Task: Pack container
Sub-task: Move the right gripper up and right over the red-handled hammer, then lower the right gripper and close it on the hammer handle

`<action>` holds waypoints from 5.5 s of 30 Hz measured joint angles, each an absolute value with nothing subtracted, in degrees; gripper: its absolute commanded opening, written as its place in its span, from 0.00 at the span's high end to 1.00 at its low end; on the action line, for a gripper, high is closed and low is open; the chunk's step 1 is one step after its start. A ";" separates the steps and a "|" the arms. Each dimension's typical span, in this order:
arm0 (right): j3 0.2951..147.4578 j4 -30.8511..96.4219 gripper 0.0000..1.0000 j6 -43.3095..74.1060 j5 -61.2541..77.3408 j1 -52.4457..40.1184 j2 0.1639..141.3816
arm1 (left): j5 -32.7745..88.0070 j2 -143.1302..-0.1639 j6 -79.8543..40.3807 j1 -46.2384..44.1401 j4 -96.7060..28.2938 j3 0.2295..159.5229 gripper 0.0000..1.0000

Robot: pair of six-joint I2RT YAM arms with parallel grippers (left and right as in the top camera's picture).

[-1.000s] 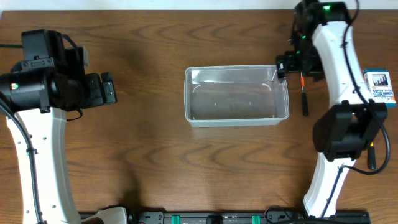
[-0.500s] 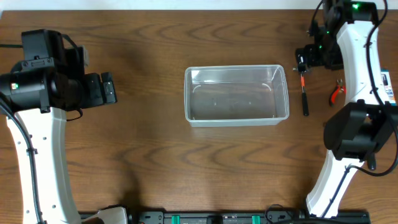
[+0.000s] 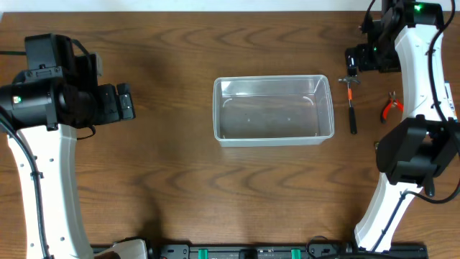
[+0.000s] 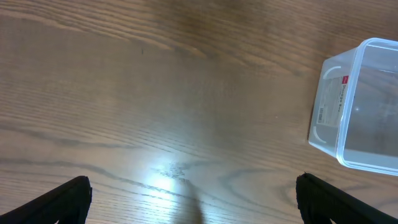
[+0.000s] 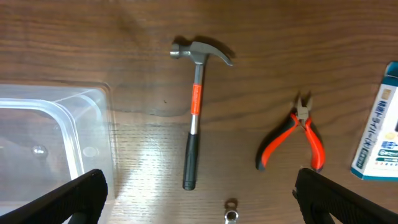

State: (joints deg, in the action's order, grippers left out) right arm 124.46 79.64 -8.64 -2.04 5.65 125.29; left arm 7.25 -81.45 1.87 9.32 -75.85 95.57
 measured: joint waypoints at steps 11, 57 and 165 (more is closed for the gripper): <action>124.46 79.79 0.01 -8.34 -1.17 7.40 130.32 | 7.27 -81.45 1.87 9.32 -75.85 95.57 0.02; 123.24 72.55 0.01 -3.33 -1.04 7.42 140.46 | 7.27 -81.45 1.74 9.32 -76.49 95.57 0.02; 123.17 69.82 0.85 -6.04 -0.49 7.49 143.06 | 7.27 -81.45 1.72 9.32 -76.51 95.57 0.02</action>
